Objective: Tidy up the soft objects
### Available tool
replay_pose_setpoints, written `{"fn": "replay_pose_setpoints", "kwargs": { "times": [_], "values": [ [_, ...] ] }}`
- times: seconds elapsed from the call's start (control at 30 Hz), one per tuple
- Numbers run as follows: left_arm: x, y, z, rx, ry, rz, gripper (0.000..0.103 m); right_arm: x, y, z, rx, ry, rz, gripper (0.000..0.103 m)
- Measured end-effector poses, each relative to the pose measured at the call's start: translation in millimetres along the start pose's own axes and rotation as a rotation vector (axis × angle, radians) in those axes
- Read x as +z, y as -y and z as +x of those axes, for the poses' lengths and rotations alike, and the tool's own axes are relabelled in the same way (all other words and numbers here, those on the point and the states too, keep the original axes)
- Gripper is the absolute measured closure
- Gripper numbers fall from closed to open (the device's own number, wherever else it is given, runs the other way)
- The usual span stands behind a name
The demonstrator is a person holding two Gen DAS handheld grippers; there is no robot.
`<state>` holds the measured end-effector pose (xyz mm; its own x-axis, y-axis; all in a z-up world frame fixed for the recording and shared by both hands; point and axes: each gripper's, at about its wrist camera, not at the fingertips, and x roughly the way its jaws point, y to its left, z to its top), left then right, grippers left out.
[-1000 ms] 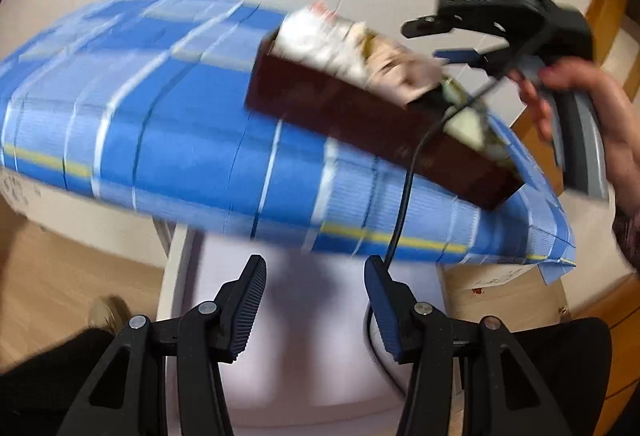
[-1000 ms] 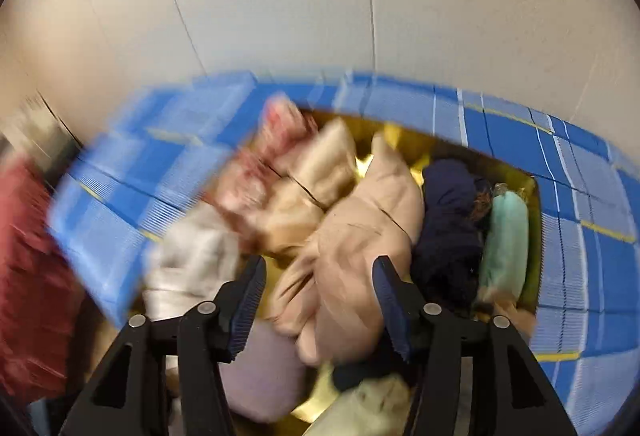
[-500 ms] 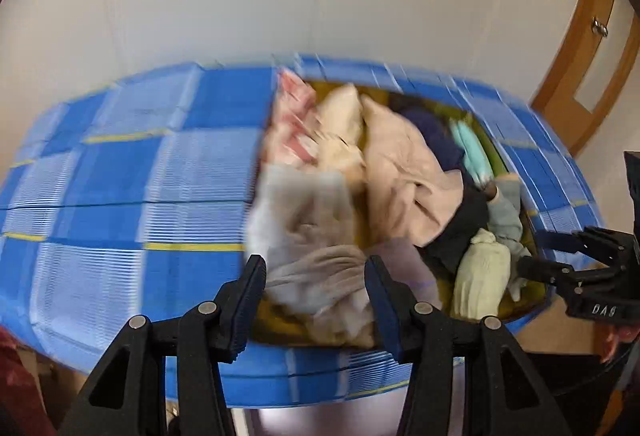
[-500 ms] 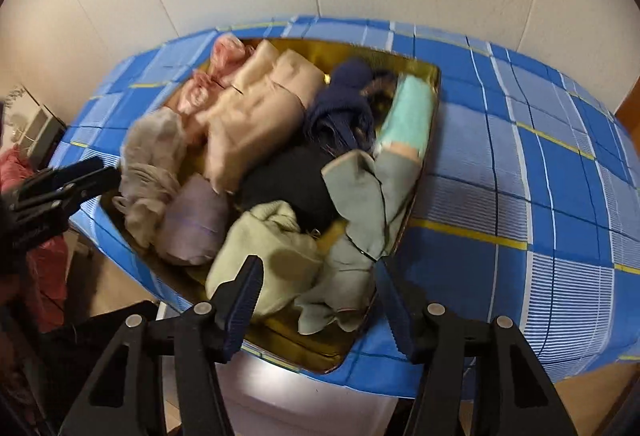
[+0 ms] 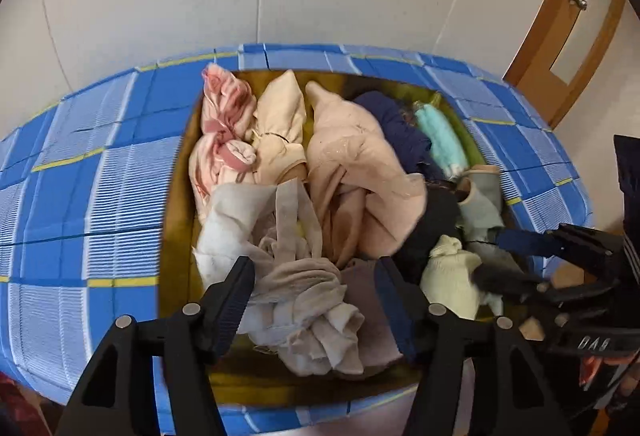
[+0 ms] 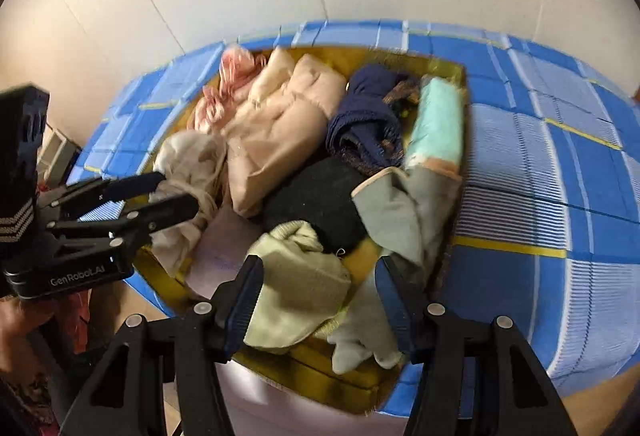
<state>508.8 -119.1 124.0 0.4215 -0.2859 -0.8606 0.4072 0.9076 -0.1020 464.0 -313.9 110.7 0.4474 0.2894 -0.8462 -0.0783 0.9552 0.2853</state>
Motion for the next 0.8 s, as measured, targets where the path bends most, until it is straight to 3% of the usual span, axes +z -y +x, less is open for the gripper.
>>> {"fn": "replay_pose_setpoints", "kwargs": {
  "times": [0.03, 0.1, 0.2, 0.27, 0.37, 0.47, 0.6, 0.8],
  "values": [
    [-3, 0, -8, 0.025, 0.026, 0.001, 0.041, -5, -1, -10, 0.005, 0.036, -0.001, 0.042],
    [-17, 1, -35, 0.058, 0.098, -0.006, 0.041, -18, -4, -32, 0.009, 0.118, -0.01, 0.027],
    [-50, 5, -71, 0.013, 0.192, -0.032, 0.041, -49, -14, -66, 0.006, 0.243, -0.015, 0.007],
    [-80, 7, -92, -0.056, 0.253, -0.086, 0.039, -68, -19, -82, 0.01, 0.286, -0.006, 0.0],
    [-127, 14, -115, -0.094, 0.292, -0.169, 0.039, -100, -31, -98, 0.013, 0.315, -0.016, 0.0],
    [-159, 29, -124, -0.024, 0.29, -0.211, 0.039, -135, -43, -108, -0.027, 0.326, -0.012, 0.0],
    [-202, 58, -139, 0.167, 0.294, -0.157, 0.039, -181, -60, -116, -0.077, 0.349, 0.004, 0.0],
    [-239, 88, -161, 0.263, 0.325, -0.14, 0.039, -228, -81, -124, -0.142, 0.346, 0.019, 0.0]
  ]
}}
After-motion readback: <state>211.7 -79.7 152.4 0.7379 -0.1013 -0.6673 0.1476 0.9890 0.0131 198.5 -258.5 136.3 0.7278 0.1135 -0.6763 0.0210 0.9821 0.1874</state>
